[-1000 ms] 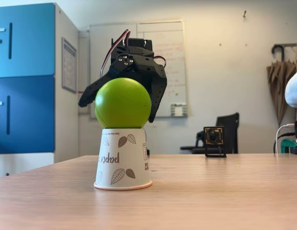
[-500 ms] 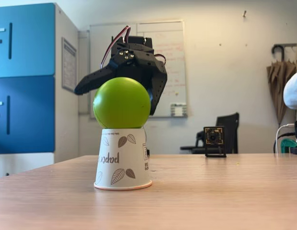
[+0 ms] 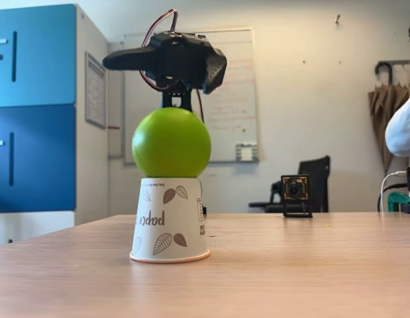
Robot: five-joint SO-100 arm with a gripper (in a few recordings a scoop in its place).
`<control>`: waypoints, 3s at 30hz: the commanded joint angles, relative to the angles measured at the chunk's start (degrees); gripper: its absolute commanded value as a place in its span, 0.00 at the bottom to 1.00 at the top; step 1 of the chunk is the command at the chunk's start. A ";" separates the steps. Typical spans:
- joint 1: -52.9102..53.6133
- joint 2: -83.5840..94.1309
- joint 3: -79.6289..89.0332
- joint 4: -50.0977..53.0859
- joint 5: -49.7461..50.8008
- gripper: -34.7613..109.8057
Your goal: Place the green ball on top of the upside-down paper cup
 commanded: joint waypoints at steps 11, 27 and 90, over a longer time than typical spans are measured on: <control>7.65 37.44 30.06 11.69 2.11 0.24; 9.40 90.88 84.90 28.83 6.50 0.24; 9.49 101.51 94.48 42.28 4.75 0.24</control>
